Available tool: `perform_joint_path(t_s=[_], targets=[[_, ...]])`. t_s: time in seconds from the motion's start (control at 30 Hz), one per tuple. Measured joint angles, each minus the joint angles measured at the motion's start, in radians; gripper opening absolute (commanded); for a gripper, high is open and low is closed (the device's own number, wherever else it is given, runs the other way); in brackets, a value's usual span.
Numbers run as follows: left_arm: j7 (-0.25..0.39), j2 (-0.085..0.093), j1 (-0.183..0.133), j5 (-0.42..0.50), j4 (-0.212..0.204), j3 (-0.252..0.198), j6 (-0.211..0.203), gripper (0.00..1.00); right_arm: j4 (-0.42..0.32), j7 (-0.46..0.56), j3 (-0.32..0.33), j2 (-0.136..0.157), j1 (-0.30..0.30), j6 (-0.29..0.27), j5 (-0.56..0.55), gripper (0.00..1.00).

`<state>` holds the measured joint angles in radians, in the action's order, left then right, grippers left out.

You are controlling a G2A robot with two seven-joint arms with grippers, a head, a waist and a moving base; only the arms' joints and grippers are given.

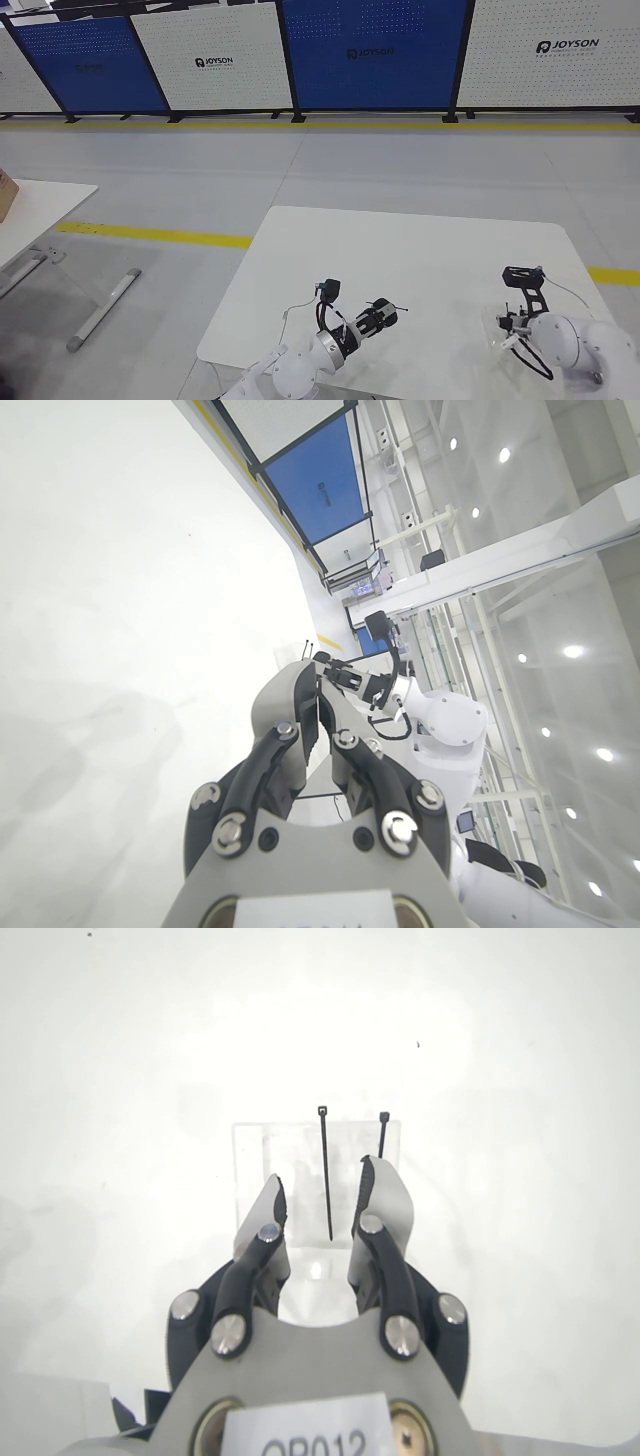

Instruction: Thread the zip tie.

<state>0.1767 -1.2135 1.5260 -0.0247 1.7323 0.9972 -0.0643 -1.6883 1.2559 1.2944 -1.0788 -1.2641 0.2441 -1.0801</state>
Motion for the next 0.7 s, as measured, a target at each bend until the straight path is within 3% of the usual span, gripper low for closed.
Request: perform_joint_path(t_s=[0.7], targets=[[0.000,0.000,0.000,0.000,0.000,0.000,0.000,0.00,0.093,0.012,-0.040,-0.017,0.060,0.002,-0.011,0.24]])
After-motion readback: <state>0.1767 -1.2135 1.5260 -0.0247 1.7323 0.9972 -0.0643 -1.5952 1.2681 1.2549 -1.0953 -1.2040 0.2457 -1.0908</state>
